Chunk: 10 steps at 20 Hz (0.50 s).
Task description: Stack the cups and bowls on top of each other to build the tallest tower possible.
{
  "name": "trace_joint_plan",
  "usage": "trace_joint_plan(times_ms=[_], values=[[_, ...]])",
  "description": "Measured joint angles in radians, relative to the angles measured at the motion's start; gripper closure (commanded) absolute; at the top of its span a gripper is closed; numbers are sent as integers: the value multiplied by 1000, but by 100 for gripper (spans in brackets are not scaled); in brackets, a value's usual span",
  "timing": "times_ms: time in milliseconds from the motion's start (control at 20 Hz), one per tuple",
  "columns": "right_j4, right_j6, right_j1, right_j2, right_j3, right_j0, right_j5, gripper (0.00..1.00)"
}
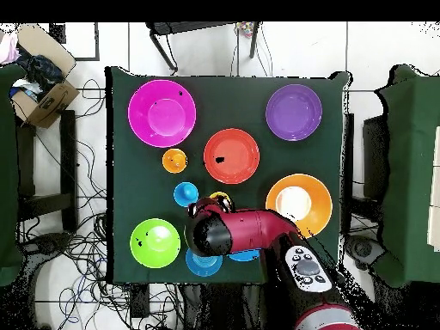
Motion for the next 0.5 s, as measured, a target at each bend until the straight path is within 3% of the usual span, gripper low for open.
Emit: trace_joint_plan(times_ms=[500], values=[[-37, 0, 40, 0, -8, -2, -1, 0]])
